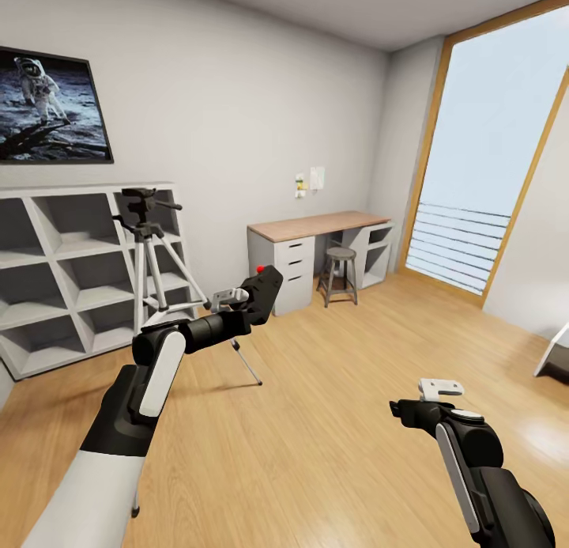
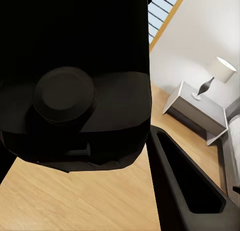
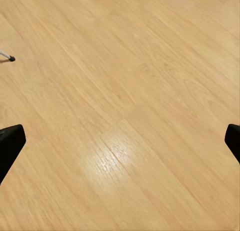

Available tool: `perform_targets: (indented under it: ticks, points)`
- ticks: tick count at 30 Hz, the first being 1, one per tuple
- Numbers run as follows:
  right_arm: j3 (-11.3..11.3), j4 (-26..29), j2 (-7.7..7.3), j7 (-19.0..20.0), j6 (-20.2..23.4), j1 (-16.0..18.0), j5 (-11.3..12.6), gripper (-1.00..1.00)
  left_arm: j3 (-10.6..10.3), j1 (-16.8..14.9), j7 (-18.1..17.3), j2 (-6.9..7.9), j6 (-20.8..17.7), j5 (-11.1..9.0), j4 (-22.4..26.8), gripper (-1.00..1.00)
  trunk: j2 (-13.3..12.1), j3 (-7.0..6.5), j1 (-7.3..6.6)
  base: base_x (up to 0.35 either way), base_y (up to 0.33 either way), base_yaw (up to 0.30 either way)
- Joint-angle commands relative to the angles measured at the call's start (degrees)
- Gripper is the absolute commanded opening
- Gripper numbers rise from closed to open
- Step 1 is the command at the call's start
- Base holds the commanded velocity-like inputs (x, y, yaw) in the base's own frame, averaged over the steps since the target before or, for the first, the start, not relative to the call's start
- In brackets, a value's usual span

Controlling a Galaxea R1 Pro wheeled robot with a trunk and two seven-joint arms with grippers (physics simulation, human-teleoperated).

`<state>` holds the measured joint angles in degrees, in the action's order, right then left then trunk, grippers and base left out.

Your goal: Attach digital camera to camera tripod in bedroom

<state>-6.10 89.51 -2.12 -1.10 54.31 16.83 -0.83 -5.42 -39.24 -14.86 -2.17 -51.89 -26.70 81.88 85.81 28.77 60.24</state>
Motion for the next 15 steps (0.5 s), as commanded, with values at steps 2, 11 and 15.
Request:
perform_targets:
  ticks: [2, 11, 15]
  points:
    - [0.04, 0.05, -0.04, -0.12, 0.29, 0.04, -0.05, 1.00, 0.06, -0.05, -0.35, -0.03, -0.23, 0.35, 0.03, -1.00, -0.78, -0.30, -0.45, 0.000, 0.000, 0.000]
    - [0.04, 0.05, -0.07, -0.05, 0.27, 0.04, -0.05, 1.00, 0.06, -0.05, -0.35, -0.03, -0.23, 0.32, 0.03, -1.00, -4.39, -1.92, -2.43, 0.000, 0.000, 0.000]
    - [0.04, 0.05, -0.07, -0.09, 0.27, 0.04, -0.05, 1.00, 0.06, -0.05, -0.35, -0.03, -0.23, 0.33, 0.03, -1.00, -6.00, -2.64, -3.30, 0.000, 0.000, 0.000]
